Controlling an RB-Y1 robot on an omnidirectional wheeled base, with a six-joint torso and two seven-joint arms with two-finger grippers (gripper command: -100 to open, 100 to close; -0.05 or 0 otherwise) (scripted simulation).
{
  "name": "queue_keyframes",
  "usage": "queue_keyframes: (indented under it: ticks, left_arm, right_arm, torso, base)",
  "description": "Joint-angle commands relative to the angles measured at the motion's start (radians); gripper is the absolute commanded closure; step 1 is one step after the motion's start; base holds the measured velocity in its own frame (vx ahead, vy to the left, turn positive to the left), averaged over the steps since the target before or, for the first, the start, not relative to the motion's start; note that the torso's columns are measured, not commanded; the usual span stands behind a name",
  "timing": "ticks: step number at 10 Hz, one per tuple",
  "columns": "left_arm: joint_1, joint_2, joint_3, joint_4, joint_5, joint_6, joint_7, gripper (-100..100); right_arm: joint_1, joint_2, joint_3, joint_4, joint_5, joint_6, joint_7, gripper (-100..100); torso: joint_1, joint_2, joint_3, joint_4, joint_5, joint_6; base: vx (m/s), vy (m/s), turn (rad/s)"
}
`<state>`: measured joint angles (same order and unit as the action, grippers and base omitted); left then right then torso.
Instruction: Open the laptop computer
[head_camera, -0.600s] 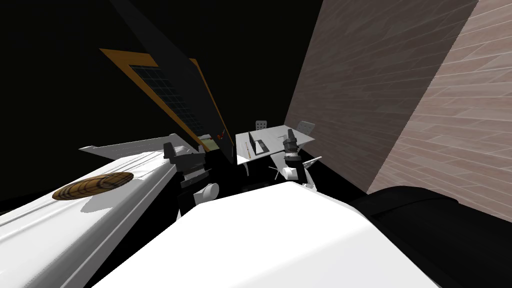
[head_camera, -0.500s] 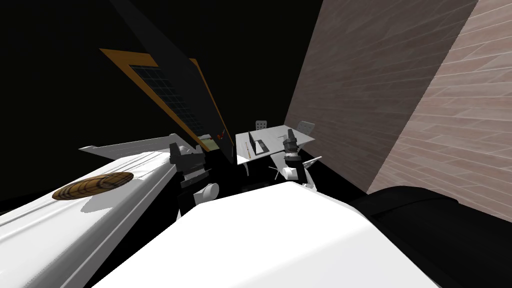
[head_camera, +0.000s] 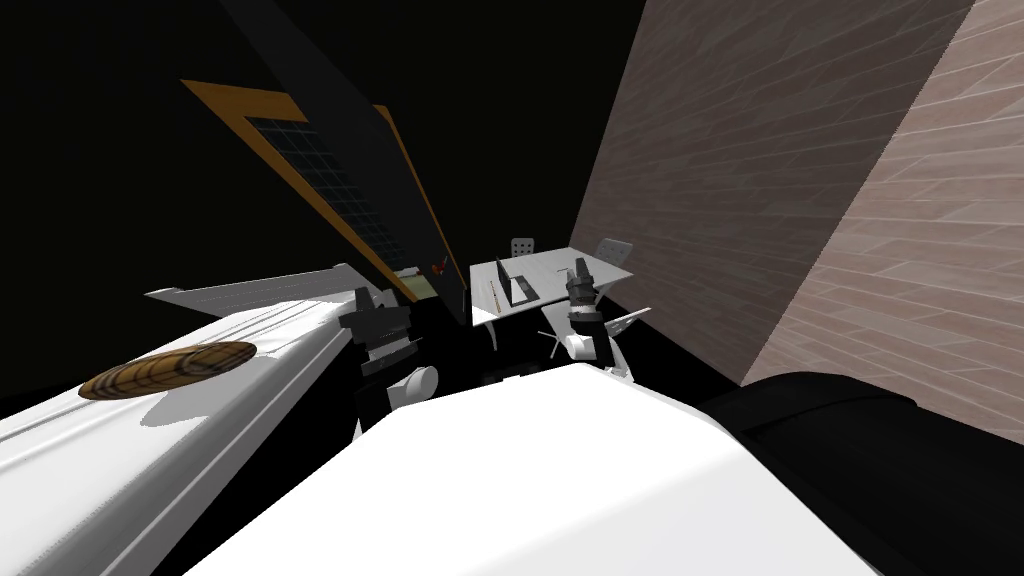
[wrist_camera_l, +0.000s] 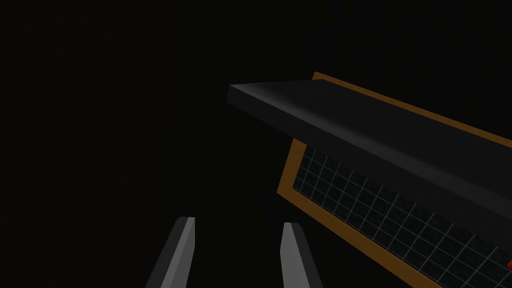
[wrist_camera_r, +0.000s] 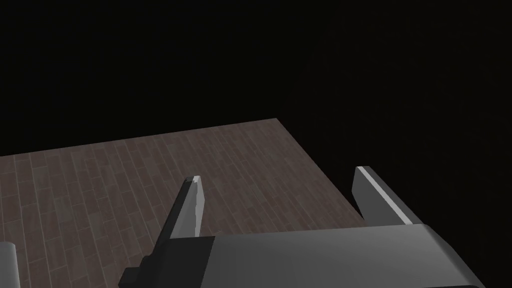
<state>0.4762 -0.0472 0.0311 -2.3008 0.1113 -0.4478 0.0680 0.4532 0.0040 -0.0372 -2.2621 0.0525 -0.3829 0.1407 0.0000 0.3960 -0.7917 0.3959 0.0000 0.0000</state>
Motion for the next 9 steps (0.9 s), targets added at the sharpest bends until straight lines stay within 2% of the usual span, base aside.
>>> queue_keyframes:
  ticks: [1, 3, 4, 6, 9]
  left_arm:
    - [0.000, 0.000, 0.000, 0.000, 0.000, 0.000, 0.000, 0]
    - [0.000, 0.000, 0.000, 0.000, 0.000, 0.000, 0.000, 0]
    - [0.000, 0.000, 0.000, 0.000, 0.000, 0.000, 0.000, 0]
    - [0.000, 0.000, 0.000, 0.000, 0.000, 0.000, 0.000, 0]
    - [0.000, 0.000, 0.000, 0.000, 0.000, 0.000, 0.000, 0]
  right_arm:
    - [0.000, 0.000, 0.000, 0.000, 0.000, 0.000, 0.000, 0]
    - [0.000, 0.000, 0.000, 0.000, 0.000, 0.000, 0.000, 0]
    - [-0.001, -0.036, -0.003, 0.003, 0.011, 0.001, 0.014, -100]
    - [-0.003, -0.086, -0.009, 0.010, 0.035, 0.002, 0.045, -100]
    - [-0.007, -0.157, -0.024, 0.024, 0.094, 0.005, 0.119, -100]
  torso:
    - [0.000, 0.074, -0.147, 0.074, 0.000, 0.000]
    - [0.000, 0.222, -0.443, 0.221, 0.000, 0.000]
    - [0.000, 0.295, -0.590, 0.295, 0.000, 0.000]
    - [0.001, 0.338, -0.679, 0.338, 0.000, 0.000]
    - [0.001, 0.341, -0.685, 0.342, 0.000, 0.000]
  base:
    - [0.000, 0.000, 0.000]
    - [0.000, 0.000, 0.000]
    - [0.011, 0.014, 0.001]
    - [0.013, 0.029, -0.001]
    - [0.027, 0.054, -0.001]
